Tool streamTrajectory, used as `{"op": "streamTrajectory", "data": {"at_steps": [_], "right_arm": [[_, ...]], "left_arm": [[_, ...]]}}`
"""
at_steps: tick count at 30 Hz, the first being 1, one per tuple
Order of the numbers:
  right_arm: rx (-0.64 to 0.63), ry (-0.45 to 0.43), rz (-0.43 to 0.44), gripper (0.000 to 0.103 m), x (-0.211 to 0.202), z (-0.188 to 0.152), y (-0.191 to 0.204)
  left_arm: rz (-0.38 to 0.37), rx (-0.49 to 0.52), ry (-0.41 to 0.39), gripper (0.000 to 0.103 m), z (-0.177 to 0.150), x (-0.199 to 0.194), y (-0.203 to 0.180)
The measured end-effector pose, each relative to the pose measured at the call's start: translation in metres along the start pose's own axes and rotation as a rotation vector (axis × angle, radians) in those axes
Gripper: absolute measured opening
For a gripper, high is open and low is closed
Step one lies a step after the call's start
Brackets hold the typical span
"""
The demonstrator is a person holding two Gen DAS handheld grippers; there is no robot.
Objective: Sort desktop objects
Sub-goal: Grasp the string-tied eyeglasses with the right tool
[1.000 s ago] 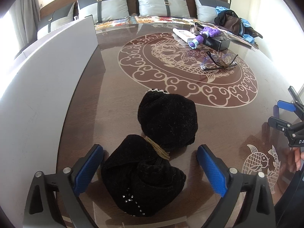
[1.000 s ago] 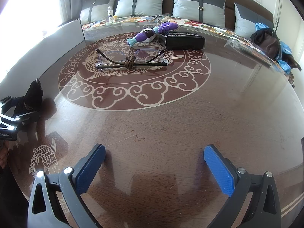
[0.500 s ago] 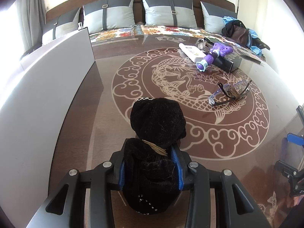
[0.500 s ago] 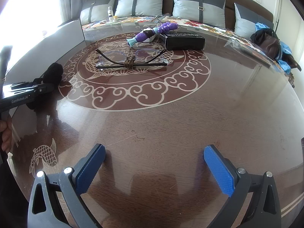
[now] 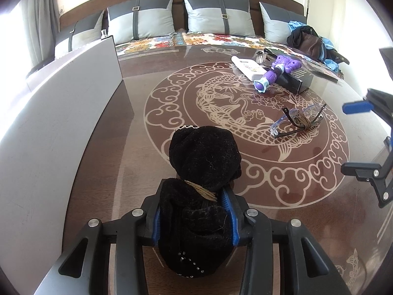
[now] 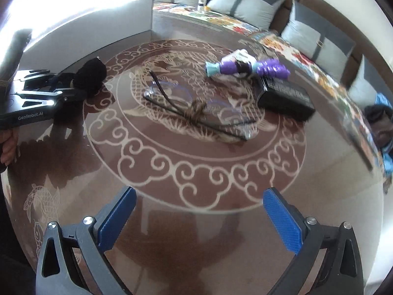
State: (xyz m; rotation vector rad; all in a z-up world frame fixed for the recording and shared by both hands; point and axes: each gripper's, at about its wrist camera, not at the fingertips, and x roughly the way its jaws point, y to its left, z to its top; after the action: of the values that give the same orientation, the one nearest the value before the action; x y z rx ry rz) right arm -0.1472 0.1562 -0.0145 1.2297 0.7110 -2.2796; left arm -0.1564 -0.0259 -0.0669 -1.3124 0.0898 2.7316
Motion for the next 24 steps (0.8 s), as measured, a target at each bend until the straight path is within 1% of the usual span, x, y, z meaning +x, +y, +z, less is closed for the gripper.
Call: {"op": "streamTrajectory", "data": {"at_steps": [2,4,5,7,11,13,14,15,16,17,18,19,22,24], "right_arm": [[-0.142,0.034,0.039,0.102,0.011,0.026,0.005],[-0.255,0.088,0.040,0.102,0.027,0.045,0.012],[-0.286,0.113,0.038,0.102,0.035,0.051,0.014],[-0.283,0.149,0.036,0.102,0.051,0.062,0.012],[-0.131,0.175,0.113,0.101,0.064,0.071,-0.004],[-0.028,0.197,0.187,0.093,0.065,0.069,-0.013],[0.015,0.201,0.220,0.084,0.065,0.066,-0.017],[0.042,0.187,0.206,0.072,0.062,0.065,-0.017],[0.073,0.171,0.197,0.063,0.058,0.062,-0.018],[0.113,0.164,0.181,0.045,0.054,0.058,-0.018],[0.158,0.164,0.166,0.034,0.051,0.053,-0.018],[0.213,0.161,0.154,0.032,0.048,0.047,-0.017],[0.371,0.155,0.126,0.032,0.030,0.020,-0.007],[0.486,0.134,0.135,0.032,0.011,-0.006,0.001]], "left_arm": [[0.000,0.000,0.000,0.041,0.000,0.000,0.000],[-0.001,-0.001,0.000,0.041,0.000,0.000,0.000],[-0.002,-0.002,0.000,0.041,0.000,0.000,0.000],[-0.003,-0.003,0.000,0.041,0.000,0.000,0.000],[-0.004,-0.004,0.000,0.041,0.000,0.000,0.000],[-0.006,-0.006,-0.001,0.041,0.000,0.000,0.001],[-0.007,-0.006,0.000,0.041,0.000,0.000,0.001],[-0.007,-0.007,-0.001,0.041,0.000,0.000,0.001],[-0.007,-0.007,-0.001,0.041,0.000,0.000,0.001],[-0.007,-0.007,-0.001,0.041,0.000,0.000,0.001],[-0.007,-0.007,-0.001,0.041,0.000,0.000,0.001],[-0.007,-0.007,0.000,0.041,0.000,0.000,0.001],[-0.007,-0.007,-0.001,0.041,0.000,0.000,0.001],[-0.007,-0.007,-0.001,0.041,0.000,0.000,0.001]]}}
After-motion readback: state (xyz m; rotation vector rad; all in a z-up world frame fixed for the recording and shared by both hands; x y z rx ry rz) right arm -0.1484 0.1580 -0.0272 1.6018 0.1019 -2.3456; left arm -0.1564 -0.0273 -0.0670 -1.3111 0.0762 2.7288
